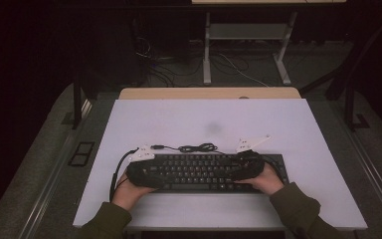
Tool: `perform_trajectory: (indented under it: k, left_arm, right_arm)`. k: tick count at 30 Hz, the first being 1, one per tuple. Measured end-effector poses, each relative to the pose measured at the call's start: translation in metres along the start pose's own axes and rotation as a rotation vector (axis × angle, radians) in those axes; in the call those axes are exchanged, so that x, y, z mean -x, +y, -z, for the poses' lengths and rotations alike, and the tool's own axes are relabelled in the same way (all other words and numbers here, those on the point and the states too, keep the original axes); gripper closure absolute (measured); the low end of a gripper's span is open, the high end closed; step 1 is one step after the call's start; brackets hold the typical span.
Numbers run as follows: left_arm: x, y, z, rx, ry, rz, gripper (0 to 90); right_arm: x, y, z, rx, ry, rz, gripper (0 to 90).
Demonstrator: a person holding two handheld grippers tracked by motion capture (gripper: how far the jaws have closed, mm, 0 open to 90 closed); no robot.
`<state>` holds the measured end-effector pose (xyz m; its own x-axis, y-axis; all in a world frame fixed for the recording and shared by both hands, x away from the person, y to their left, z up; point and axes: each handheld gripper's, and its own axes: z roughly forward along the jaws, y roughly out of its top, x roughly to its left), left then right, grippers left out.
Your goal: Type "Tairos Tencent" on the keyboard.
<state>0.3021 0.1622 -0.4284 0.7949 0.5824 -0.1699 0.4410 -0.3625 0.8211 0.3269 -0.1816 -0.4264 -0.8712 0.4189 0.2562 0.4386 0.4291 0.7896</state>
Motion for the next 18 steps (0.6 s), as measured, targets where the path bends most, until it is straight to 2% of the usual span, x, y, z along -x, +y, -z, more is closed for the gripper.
perform_trajectory:
  k: [6,18]
  left_arm:
    - [0.0,-0.001,0.0,-0.006,0.006,0.0,24.0]
    - [-0.002,-0.001,0.003,-0.007,0.017,-0.004,36.7]
  right_arm:
    - [-0.001,0.007,-0.009,0.01,-0.016,0.007,38.1]
    - [-0.001,0.018,-0.023,0.03,-0.028,0.021,32.7]
